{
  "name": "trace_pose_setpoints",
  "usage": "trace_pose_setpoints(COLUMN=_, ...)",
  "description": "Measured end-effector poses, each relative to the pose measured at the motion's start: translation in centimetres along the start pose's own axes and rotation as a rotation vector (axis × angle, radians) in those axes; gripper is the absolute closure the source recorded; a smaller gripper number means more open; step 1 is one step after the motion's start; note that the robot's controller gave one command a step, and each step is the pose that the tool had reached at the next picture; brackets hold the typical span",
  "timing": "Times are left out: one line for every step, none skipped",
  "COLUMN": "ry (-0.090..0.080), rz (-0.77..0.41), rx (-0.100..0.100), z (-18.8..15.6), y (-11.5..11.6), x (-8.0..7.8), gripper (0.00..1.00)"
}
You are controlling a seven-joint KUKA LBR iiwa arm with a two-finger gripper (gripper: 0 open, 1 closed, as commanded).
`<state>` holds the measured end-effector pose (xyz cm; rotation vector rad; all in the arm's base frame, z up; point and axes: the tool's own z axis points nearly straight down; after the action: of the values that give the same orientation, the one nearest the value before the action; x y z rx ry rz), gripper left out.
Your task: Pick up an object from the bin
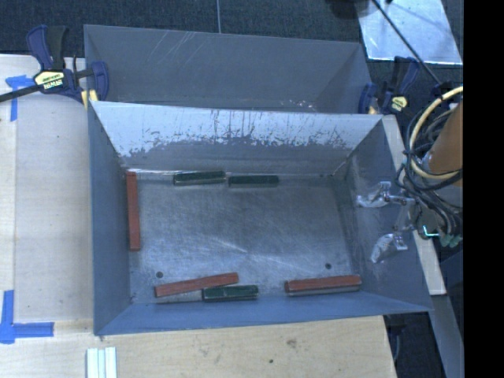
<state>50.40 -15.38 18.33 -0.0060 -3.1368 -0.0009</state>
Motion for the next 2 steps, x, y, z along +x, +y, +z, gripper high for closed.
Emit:
trace_pose_setpoints(ry=-0.008, rz=-0.003, rx=0.002, z=-0.4, y=0.1, x=-0.2, gripper=0.0)
trace_pose_setpoints(ry=-0.01, rz=-0.03, rx=0.002, z=3.2, y=1.5, x=1.3, gripper=0.0)
